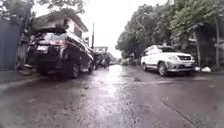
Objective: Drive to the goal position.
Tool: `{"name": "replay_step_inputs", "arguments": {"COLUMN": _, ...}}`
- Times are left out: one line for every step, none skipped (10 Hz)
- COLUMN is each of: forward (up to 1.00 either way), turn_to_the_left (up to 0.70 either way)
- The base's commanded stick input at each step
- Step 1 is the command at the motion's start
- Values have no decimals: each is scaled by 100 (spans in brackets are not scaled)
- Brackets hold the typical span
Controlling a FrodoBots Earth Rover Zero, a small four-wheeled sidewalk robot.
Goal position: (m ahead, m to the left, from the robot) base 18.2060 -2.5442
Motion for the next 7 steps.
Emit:
{"name": "replay_step_inputs", "arguments": {"forward": 100, "turn_to_the_left": 0}}
{"name": "replay_step_inputs", "arguments": {"forward": 100, "turn_to_the_left": 0}}
{"name": "replay_step_inputs", "arguments": {"forward": 100, "turn_to_the_left": 0}}
{"name": "replay_step_inputs", "arguments": {"forward": 100, "turn_to_the_left": 0}}
{"name": "replay_step_inputs", "arguments": {"forward": 100, "turn_to_the_left": 0}}
{"name": "replay_step_inputs", "arguments": {"forward": 100, "turn_to_the_left": 0}}
{"name": "replay_step_inputs", "arguments": {"forward": 100, "turn_to_the_left": 0}}
